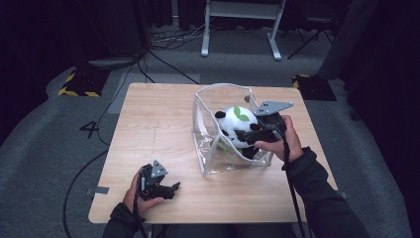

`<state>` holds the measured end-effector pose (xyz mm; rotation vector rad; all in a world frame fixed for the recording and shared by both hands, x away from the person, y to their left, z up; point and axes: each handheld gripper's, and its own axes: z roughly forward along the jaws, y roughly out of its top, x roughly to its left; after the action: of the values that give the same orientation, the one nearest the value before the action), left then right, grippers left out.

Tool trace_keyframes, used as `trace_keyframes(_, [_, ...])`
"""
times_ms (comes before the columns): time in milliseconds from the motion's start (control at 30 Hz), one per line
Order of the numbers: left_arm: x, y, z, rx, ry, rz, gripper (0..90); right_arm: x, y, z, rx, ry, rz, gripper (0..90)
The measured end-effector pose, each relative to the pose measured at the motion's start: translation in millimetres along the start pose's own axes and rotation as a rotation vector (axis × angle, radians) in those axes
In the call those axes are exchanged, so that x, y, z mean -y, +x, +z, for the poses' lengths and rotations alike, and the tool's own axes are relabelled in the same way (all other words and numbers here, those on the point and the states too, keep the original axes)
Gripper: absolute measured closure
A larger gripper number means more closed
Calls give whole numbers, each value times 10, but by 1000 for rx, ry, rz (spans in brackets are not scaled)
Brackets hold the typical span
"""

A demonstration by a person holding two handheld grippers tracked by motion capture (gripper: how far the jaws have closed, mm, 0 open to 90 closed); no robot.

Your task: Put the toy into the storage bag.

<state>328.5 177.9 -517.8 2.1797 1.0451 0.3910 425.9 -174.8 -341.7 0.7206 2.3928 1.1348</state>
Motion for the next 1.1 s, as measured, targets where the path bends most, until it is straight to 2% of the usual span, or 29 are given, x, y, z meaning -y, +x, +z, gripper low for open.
trace_keyframes(200, [0,0,0,1,0,0,152,31,-8,53,12,55,-2,257])
trace_keyframes(433, [0,0,0,1,0,0,152,30,-6,60,12,81,-4,223])
trace_keyframes(767, [0,0,0,0,0,0,152,17,-4,50,-1,86,-1,153])
trace_keyframes(1000, [0,0,0,0,0,0,152,-1,52,23,49,79,-14,149])
trace_keyframes(1100, [0,0,0,0,0,0,152,-6,53,10,50,70,-9,152])
